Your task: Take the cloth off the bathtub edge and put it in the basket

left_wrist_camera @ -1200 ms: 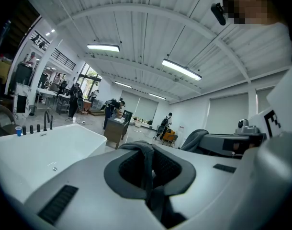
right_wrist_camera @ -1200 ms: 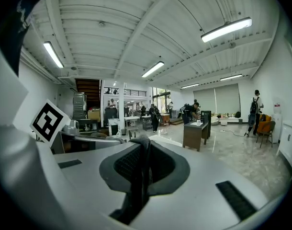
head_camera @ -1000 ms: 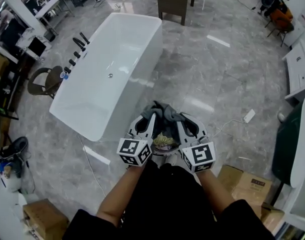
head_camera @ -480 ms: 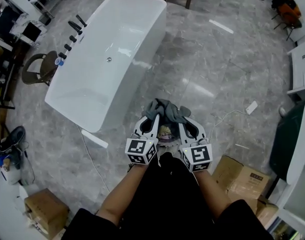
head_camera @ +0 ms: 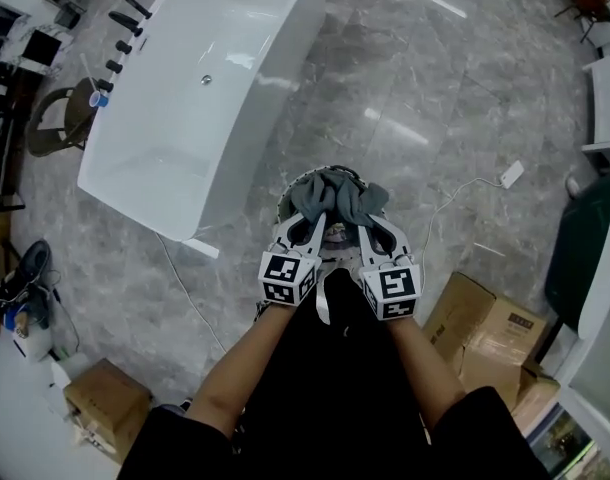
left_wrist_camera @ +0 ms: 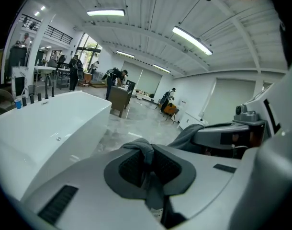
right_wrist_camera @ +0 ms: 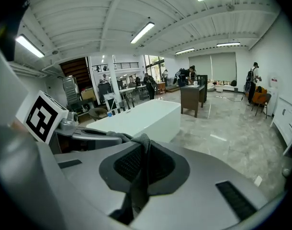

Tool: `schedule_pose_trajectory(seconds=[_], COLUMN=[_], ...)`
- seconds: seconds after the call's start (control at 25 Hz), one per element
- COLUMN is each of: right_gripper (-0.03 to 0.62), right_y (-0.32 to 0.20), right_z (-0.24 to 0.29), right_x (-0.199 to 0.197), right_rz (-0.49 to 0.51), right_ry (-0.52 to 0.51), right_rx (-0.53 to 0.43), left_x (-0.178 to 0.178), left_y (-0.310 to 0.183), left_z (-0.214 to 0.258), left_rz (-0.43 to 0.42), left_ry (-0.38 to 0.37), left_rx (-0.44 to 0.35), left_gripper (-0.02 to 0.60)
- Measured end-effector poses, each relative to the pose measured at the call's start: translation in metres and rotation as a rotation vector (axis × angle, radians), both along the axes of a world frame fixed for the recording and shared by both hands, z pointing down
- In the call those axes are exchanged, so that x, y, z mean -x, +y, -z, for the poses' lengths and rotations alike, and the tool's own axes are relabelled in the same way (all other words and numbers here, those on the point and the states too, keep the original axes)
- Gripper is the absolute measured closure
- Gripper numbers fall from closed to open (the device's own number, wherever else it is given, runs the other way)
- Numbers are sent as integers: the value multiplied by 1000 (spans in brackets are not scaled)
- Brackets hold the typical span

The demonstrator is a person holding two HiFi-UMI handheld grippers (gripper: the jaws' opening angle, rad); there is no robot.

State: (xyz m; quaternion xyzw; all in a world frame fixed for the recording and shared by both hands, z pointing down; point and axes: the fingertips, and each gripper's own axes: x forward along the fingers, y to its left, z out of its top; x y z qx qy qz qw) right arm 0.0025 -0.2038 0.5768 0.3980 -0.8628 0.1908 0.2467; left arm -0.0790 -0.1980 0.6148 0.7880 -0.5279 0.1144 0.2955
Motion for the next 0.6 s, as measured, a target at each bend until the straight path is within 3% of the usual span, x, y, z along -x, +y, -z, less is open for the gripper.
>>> schedule_pose_trajectory(seconds=[0.6], right_gripper=[557], right_y=[14], right_z=[-138], right_x=[6], right_rz=[30], right_ry=[54], right_rx=[177], left_x=[-8], left_y=[13], left_z=[-139], left_rz=[-130], left_ry=[-52], left_rx=[167], left_gripper=[545])
